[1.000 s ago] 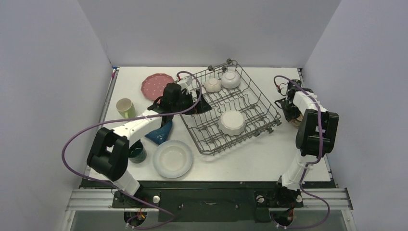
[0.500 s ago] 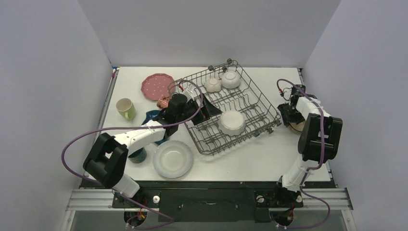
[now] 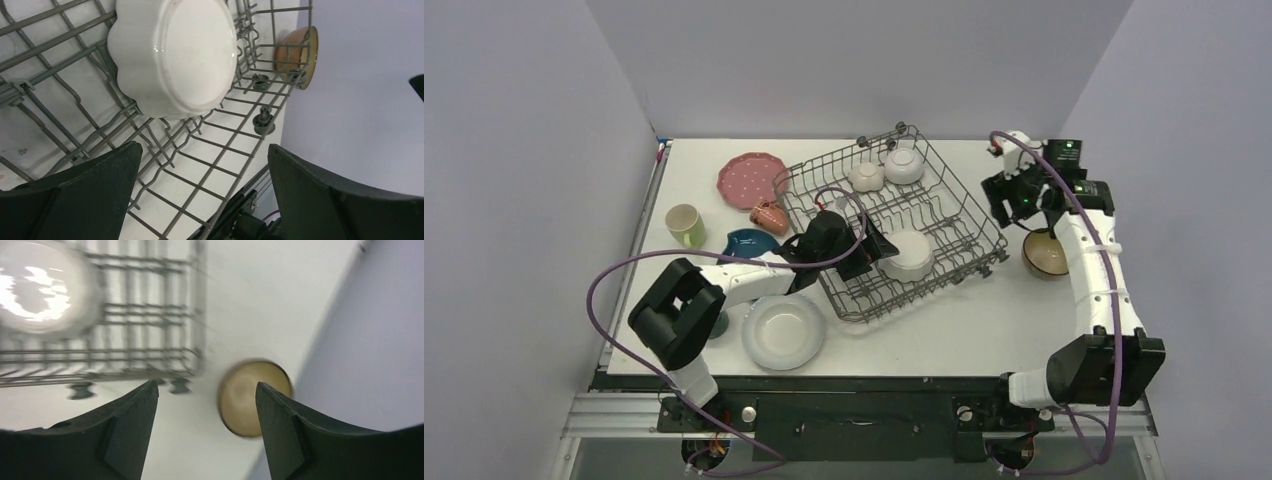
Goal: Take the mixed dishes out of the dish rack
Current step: Pick up the bowl from the dish rack.
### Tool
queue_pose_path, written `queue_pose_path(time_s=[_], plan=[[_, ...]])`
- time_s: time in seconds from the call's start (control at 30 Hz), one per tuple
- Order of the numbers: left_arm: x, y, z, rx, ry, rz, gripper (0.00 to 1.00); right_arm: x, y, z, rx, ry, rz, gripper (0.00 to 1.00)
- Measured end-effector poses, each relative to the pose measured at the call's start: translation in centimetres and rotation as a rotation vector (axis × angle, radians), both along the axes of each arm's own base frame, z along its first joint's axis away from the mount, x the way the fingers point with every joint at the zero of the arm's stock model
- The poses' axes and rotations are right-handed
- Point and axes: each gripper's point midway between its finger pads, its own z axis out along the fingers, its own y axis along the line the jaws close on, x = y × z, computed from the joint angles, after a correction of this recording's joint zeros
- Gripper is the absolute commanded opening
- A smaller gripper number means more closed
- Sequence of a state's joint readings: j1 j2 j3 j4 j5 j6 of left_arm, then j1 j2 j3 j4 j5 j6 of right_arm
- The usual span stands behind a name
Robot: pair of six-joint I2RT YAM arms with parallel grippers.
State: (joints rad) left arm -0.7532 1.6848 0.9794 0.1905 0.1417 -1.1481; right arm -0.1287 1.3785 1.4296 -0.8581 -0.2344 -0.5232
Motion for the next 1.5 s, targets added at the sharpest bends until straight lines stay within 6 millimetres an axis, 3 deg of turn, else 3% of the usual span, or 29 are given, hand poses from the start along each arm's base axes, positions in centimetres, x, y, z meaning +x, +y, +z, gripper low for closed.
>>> queue_pose_path(time_s=[0.07, 0.2, 0.3, 0.43, 0.53, 0.8, 1.0, 1.1, 1.27, 1.5], plan=[[0.0, -0.1, -1.1, 0.015, 0.015, -0.002, 0.97, 0.1, 5.1, -0.2, 0.090, 0.013, 0.153, 0.62], [0.2, -0.4, -2.3, 0.026, 0.022, 0.000, 0.97, 0.5, 13.7, -3.4, 0.259, 0.135, 0.303, 0.55], [0.5, -0.4, -3.4, 0.046, 0.030, 0.010, 0.97, 1.5, 16.6, -7.3, 0.314, 0.245, 0.265, 0.54], [1.1, -0.5, -4.7, 0.072, 0.037, 0.028, 0.97, 3.0, 16.3, -11.6, 0.315, 0.328, 0.140, 0.54], [1.6, -0.6, -5.5, 0.089, 0.042, 0.037, 0.97, 3.4, 15.6, -13.5, 0.295, 0.351, 0.064, 0.54], [2.7, -1.6, -7.0, 0.089, 0.041, 0.039, 0.97, 5.1, 13.7, -15.4, 0.233, 0.324, -0.058, 0.54], [3.1, -2.0, -7.1, 0.070, 0.026, 0.042, 0.98, 5.1, 13.1, -17.0, 0.217, 0.352, -0.093, 0.54], [3.2, -2.1, -7.1, 0.062, 0.023, 0.044, 1.00, 5.1, 13.0, -17.1, 0.216, 0.352, -0.096, 0.54], [3.3, -2.2, -7.1, 0.040, 0.019, 0.046, 0.90, 5.1, 12.9, -17.1, 0.216, 0.350, -0.099, 0.53], [3.3, -1.7, -7.0, 0.049, 0.009, 0.060, 0.93, 5.1, 12.8, -17.1, 0.215, 0.351, -0.101, 0.53]])
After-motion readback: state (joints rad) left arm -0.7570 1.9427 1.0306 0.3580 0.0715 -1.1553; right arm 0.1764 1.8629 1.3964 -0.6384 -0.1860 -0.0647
